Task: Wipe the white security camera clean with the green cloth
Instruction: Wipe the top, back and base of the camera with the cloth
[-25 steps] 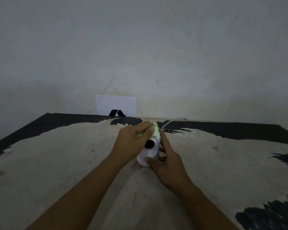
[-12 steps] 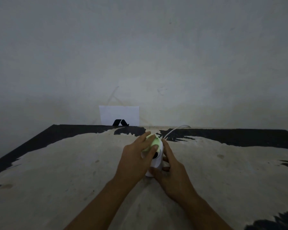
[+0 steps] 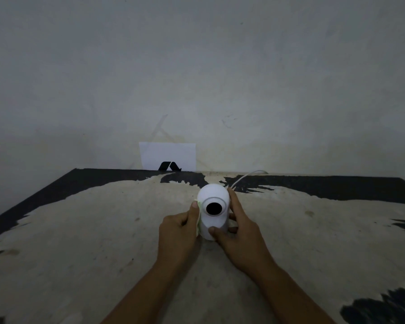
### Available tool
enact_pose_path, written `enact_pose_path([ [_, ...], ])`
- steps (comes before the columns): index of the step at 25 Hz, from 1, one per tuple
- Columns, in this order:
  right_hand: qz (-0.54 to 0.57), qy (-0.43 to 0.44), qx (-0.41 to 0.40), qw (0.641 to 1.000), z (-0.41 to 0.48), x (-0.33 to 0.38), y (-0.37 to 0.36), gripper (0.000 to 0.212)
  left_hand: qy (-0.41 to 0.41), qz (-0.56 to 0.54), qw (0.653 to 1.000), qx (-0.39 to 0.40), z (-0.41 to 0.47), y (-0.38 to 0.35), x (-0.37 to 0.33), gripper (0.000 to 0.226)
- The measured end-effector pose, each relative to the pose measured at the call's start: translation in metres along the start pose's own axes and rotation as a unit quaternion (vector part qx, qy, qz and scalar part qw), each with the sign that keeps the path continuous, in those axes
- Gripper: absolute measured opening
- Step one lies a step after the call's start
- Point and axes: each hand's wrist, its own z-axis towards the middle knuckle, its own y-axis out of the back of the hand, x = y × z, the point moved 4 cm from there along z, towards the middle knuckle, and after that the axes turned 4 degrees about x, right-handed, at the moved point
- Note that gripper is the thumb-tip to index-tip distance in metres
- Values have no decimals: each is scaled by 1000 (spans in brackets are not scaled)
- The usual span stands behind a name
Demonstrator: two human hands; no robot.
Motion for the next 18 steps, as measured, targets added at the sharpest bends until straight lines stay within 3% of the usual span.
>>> enact_pose_path([
  [2, 0, -1, 5, 1000, -1, -1, -1, 89, -2, -6, 1000, 4, -7, -1, 3, 49],
  [5, 0, -6, 6, 1000, 0, -1, 0, 89, -35, -15, 999, -9, -5, 0, -5, 21],
  [8, -3, -9, 7, 1000, 0, -1, -1, 90, -29, -60, 998, -18, -1, 0, -7, 37],
  [10, -1, -7, 7, 1000, 0, -1, -1, 90, -1, -100, 995, -10, -1, 0, 0, 38],
  [14, 0, -12, -1, 1000, 0, -2, 0, 91, 9, -72, 997, 23, -2, 1, 14, 34],
  [18, 3, -9, 1, 1000, 0, -2, 1, 91, -25, -82, 996, -18, -1, 5, 9, 36],
])
